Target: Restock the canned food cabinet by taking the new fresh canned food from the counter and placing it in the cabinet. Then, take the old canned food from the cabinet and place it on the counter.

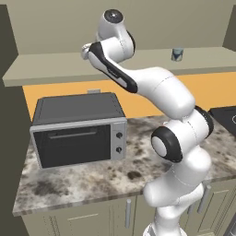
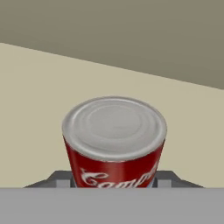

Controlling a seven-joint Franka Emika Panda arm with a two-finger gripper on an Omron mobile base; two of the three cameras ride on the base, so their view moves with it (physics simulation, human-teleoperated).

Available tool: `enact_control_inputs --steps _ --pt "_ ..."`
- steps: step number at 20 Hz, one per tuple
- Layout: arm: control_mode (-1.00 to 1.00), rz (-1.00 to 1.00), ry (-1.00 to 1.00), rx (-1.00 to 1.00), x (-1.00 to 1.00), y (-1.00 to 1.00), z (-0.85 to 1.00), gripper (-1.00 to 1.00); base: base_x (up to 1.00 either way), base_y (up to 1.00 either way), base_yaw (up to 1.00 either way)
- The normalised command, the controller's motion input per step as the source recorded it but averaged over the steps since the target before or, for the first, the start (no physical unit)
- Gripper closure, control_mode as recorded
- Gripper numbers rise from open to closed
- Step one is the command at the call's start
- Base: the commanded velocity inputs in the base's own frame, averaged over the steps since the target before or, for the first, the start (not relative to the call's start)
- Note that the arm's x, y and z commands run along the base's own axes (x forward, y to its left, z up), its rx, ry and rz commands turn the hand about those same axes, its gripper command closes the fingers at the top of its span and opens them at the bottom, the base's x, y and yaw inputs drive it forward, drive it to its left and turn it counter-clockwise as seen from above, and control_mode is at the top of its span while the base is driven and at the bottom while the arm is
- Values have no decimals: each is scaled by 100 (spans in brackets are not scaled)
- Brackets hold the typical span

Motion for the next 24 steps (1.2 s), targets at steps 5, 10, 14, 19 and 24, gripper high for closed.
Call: enact_control_inputs --steps 5,10,14,19,24 --pt "-100 0 -7 0 -43 0 1 100 0 0 0" --pt "-100 2 -27 0 -100 0 35 100 0 0 0" --pt "-100 4 -12 5 -100 -14 33 100 0 0 0" --pt "-100 2 2 8 -100 -52 2 100 0 0 0" --pt "-100 1 9 3 -100 -96 -49 100 0 0 0"
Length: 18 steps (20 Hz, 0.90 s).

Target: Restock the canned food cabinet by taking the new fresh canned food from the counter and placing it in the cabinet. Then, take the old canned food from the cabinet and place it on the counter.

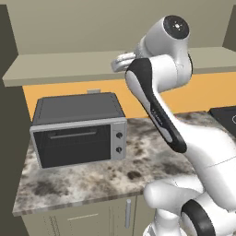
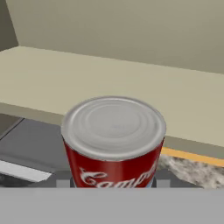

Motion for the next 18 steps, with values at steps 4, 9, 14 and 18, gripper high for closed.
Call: enact_control_inputs --steps 4,9,14,18 --pt "-100 0 13 5 -100 -100 -64 100 0 0 0" --pt "-100 7 15 6 -100 -100 -63 100 0 0 0" --pt "-100 12 6 10 -100 -100 -46 100 0 0 0" --pt "-100 14 0 9 -72 -100 -35 100 0 0 0"
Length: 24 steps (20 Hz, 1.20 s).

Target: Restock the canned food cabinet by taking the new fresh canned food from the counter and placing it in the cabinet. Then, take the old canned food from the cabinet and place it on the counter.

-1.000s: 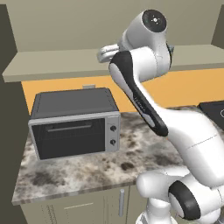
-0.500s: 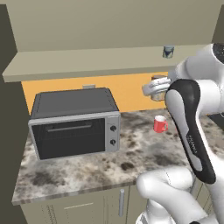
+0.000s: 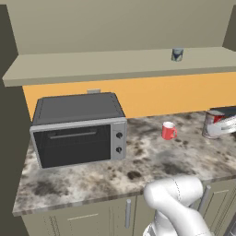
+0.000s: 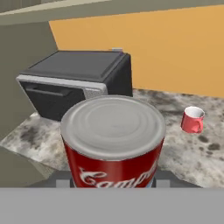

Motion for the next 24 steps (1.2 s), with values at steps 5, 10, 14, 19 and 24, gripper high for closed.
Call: enact_control_inputs --steps 5,10,14,19,24 --pt "-100 22 0 10 12 -100 -46 100 0 0 0" --pt "-100 22 0 15 30 -98 -48 100 0 0 0" --pt "-100 12 1 2 46 -40 -61 100 0 0 0" --pt "-100 2 0 0 56 -8 -71 100 0 0 0" --pt "-100 0 -2 -1 53 0 -73 100 0 0 0"
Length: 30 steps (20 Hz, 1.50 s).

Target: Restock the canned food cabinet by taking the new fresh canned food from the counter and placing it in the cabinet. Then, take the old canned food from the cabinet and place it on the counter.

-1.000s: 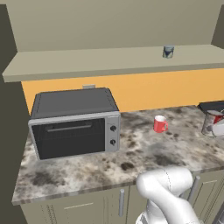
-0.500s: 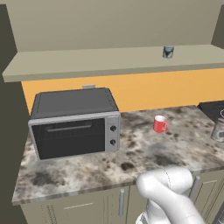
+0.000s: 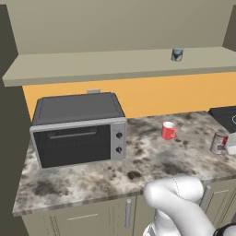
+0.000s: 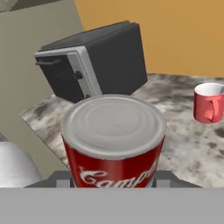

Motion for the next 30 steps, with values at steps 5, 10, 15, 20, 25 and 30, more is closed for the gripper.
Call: enact_control_inputs --steps 5,10,15,20,25,30 --pt "-100 0 -1 -7 66 0 -55 100 0 0 0" --pt "-100 0 0 -9 68 0 -40 100 0 0 0" --pt "-100 0 0 -12 40 0 -57 100 0 0 0" --pt "-100 0 0 -11 14 0 -55 100 0 0 0" --pt "-100 0 0 -7 18 0 -51 -100 0 0 0" --pt "-100 0 -1 0 8 0 -16 -100 0 0 0"
